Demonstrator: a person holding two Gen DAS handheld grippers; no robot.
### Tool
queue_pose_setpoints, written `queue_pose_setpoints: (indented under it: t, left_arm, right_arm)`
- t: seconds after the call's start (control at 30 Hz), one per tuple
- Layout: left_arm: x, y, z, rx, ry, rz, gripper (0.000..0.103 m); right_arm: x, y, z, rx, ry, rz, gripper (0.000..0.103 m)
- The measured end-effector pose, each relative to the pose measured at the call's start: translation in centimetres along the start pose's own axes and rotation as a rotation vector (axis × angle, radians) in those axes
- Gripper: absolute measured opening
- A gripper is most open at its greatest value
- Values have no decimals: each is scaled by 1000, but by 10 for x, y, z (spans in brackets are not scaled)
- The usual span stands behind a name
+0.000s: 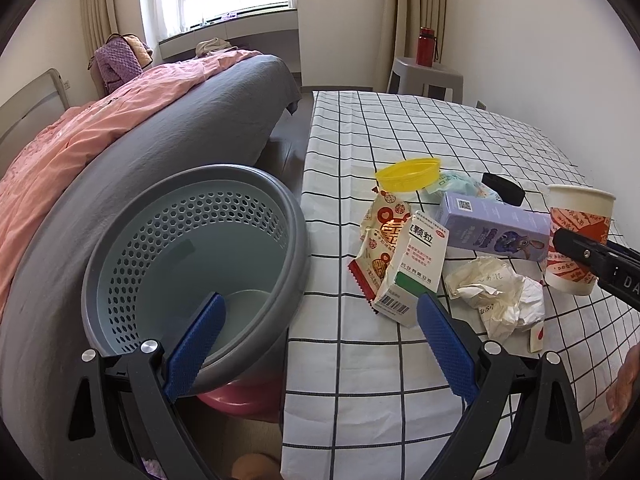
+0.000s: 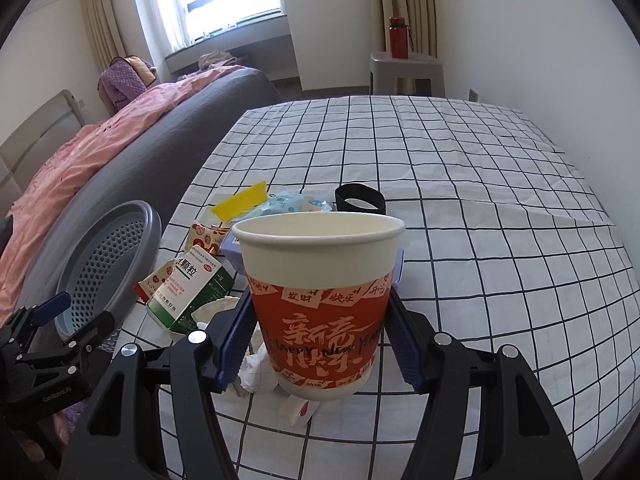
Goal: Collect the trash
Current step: 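Grasp the white-green medicine box with the left gripper while the right gripper holds the cup, then carry the box and cup over the grey basket and open both grippers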
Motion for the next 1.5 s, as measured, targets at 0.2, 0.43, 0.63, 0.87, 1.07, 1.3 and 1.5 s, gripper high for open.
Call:
queue_pose_setpoints:
  t: [0.2,0.43,0.63,0.87,1.07,1.3,1.5]
  left_arm:
    - [18,-14,17,-22,41,44,92]
    - [41,-22,45,-67,-5,142,92]
    - [52,-25,57,-84,-29,201,91]
    - [64,-31,60,-63,-33,245,85]
    - [70,-32,68,-89,-8,262,66]
    - [70,-31,61,-71,59,248,43]
    - [62,-33,44,-33,120,206,40]
  right_arm:
    - [10,-1,-14,14,-30,27,61]
    - [19,-2,-22,12,-61,44,61]
    - [21,-4,-24,9,-75,48,61]
    - [21,-3,-24,5,-79,47,61]
    - [20,-3,-25,4,-79,46,61]
    - [20,-2,-22,1,-71,42,61]
    - [20,-2,-20,-3,-68,44,61]
Point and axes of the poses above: each gripper's, at about its wrist camera, not at the fingertips, and z roughly the way its jaws point, x to its right, y to its underside, the point moved 1 cm from there along z, roughly the way its jaws point, and after that the axes turned 10 degrees about z, right-handed, at the moved point
